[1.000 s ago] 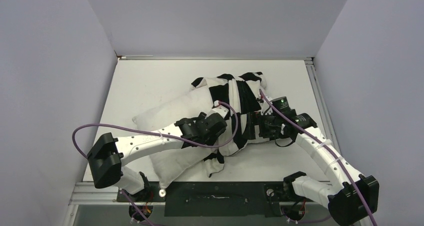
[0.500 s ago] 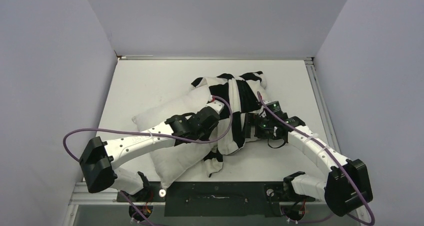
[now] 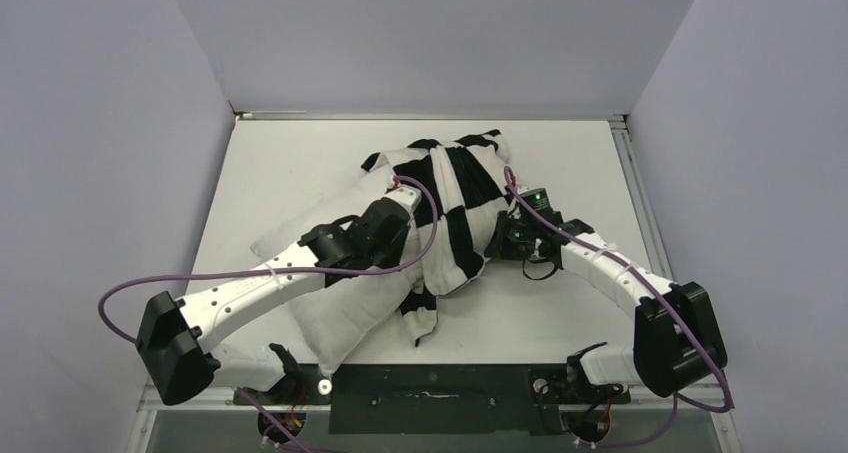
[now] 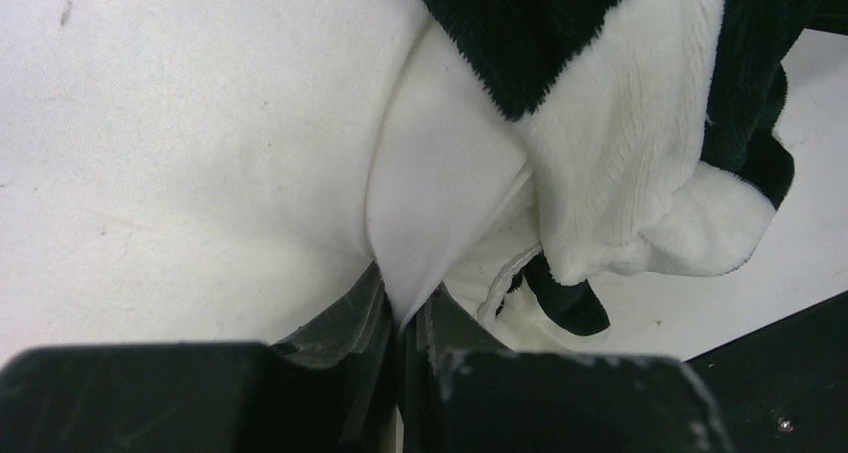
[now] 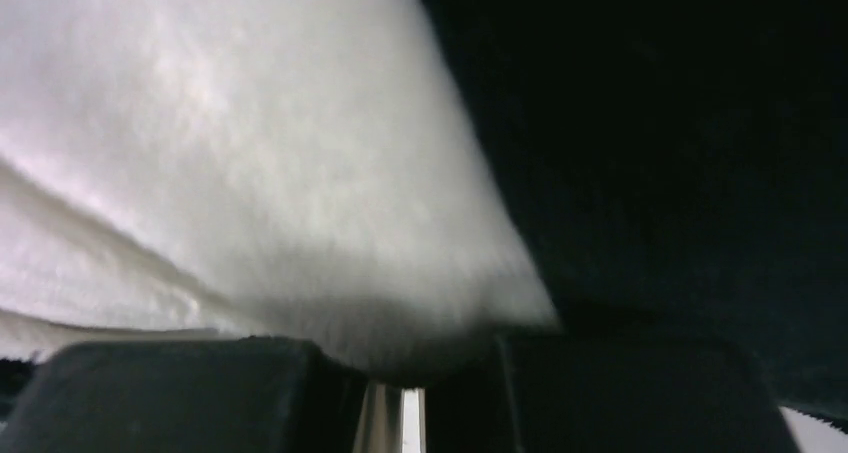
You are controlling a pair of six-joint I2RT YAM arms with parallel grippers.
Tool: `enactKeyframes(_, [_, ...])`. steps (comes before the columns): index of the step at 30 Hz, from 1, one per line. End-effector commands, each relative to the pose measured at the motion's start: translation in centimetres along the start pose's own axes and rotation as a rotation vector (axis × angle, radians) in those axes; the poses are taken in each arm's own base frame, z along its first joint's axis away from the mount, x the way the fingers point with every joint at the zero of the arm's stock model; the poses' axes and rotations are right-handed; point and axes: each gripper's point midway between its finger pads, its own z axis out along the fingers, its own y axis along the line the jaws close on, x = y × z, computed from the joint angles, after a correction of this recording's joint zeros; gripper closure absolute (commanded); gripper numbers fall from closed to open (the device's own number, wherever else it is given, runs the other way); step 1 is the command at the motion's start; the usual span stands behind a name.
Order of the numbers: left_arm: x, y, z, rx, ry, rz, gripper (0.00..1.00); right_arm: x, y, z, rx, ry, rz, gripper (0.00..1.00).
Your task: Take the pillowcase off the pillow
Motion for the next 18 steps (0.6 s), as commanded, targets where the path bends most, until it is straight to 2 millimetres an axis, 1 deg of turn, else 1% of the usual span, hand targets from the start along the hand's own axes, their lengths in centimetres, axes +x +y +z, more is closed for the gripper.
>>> enactKeyframes(1, [-1.4, 2.7, -2.0, -0.036, -0.073, -0.043, 1.00, -5.5, 0.7, -0.9, 0.032, -0.149, -0.053, 0.95])
enactKeyframes(4, [-1.4, 4.8, -2.7, -0.076, -0.085, -0.066, 1.00, -7.6, -0.3, -1.9, 0.077, -0.189, -0.045, 0.95])
enactKeyframes(6, [-1.3, 6.1, -3.2, -0.102, -0.093, -0.081, 1.00, -9.3, -1.4, -2.9, 0.104, -0.224, -0.019, 0.95])
enactKeyframes(9, [-1.2, 8.1, -4.1, -0.141, -0.112, -0.103, 1.00, -11.5, -3.5, -4.4, 0.143, -0.273, 0.036, 0.95])
enactKeyframes(10, [-1.2, 8.8, -4.5, -0.153, -0.121, -0.112, 1.00, -12.1, -3.8, -4.9, 0.150, -0.286, 0.044, 0.95])
enactKeyframes(14, [-0.7, 10.6, -5.1, -0.187, -0.132, -0.123, 1.00, -13.7, -5.0, -6.2, 0.193, -0.321, 0.066, 0.95])
enactKeyframes(18, [-0.2, 11.8, -5.3, -0.211, -0.142, -0.128, 1.00, -14.3, -6.8, -7.1, 0.249, -0.335, 0.113, 0.95])
